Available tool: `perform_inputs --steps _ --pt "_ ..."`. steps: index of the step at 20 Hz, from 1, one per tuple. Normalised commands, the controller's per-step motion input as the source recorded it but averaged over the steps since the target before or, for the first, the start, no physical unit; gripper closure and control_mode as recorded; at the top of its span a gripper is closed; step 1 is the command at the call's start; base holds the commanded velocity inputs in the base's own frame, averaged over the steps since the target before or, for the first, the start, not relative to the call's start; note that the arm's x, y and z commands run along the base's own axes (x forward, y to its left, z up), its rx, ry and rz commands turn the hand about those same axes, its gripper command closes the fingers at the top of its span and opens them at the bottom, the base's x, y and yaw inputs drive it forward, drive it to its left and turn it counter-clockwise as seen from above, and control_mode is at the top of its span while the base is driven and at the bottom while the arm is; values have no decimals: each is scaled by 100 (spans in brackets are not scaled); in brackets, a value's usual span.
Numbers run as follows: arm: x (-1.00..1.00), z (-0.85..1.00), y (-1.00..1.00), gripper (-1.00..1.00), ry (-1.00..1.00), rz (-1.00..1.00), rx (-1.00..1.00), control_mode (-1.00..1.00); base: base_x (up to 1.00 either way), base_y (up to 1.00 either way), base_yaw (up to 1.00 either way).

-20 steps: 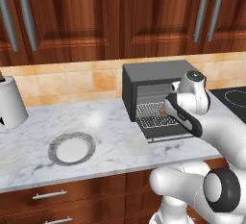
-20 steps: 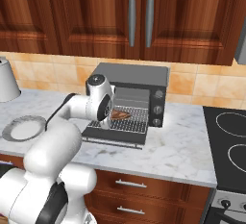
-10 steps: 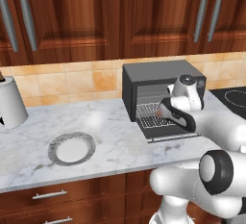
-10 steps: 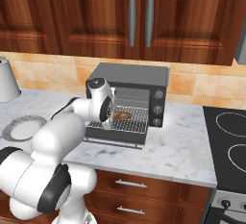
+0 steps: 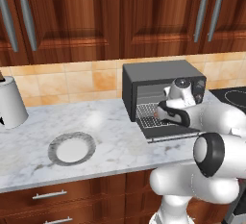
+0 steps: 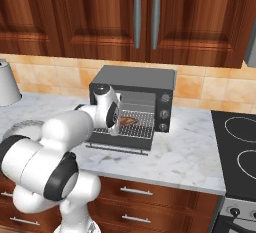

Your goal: Pull the toaster oven rack outwards. Pick up the baguette from the plate and place it on the toaster oven rack. Close the toaster oven door fully and set the temperature to the lowest setting.

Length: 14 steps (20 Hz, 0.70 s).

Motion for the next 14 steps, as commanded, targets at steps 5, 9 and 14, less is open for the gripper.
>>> perform_inputs --steps 5,9,14 --pt "23 -20 0 100 0 1 -2 -100 0 0 0" --pt "21 -19 0 100 0 1 -2 -100 0 0 0" --pt "20 -20 0 100 0 0 -2 -100 0 0 0"
